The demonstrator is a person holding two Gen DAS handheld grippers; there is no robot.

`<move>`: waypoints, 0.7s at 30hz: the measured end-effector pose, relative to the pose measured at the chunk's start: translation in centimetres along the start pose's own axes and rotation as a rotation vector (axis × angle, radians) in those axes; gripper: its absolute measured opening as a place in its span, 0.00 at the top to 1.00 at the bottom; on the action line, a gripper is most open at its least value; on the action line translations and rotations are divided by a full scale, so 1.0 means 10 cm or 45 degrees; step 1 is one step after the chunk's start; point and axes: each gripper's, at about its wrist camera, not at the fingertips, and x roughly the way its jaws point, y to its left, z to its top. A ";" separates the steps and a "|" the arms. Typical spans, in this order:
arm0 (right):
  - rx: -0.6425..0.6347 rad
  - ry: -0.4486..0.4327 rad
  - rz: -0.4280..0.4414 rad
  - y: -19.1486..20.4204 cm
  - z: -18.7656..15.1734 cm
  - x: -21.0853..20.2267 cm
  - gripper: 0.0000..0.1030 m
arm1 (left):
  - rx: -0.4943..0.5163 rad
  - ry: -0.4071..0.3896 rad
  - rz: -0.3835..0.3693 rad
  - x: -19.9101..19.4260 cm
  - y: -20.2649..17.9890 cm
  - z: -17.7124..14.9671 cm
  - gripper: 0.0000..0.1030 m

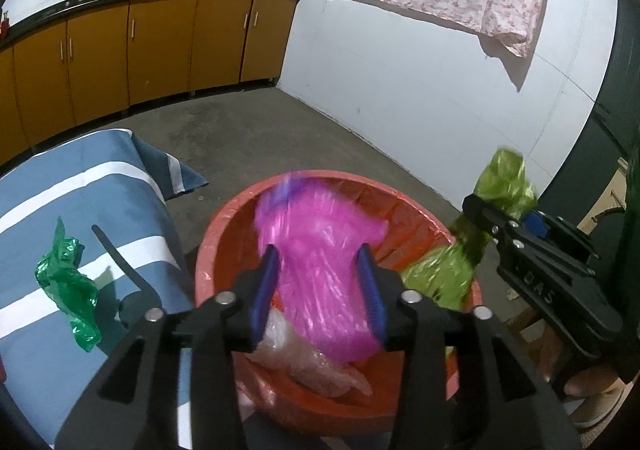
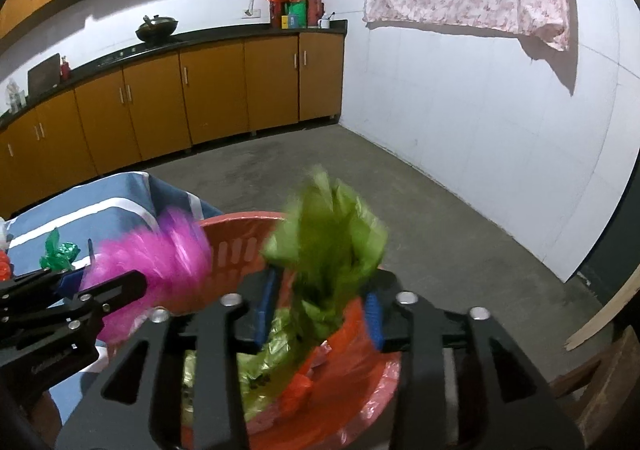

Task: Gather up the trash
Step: 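Open both tools to drop the bags into the basket, then move both open tools back over the table toward the remaining bags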

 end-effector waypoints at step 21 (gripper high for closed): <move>0.014 -0.055 0.020 0.33 -0.10 -0.23 0.05 | -0.161 -0.155 0.304 -0.92 0.59 -0.27 0.08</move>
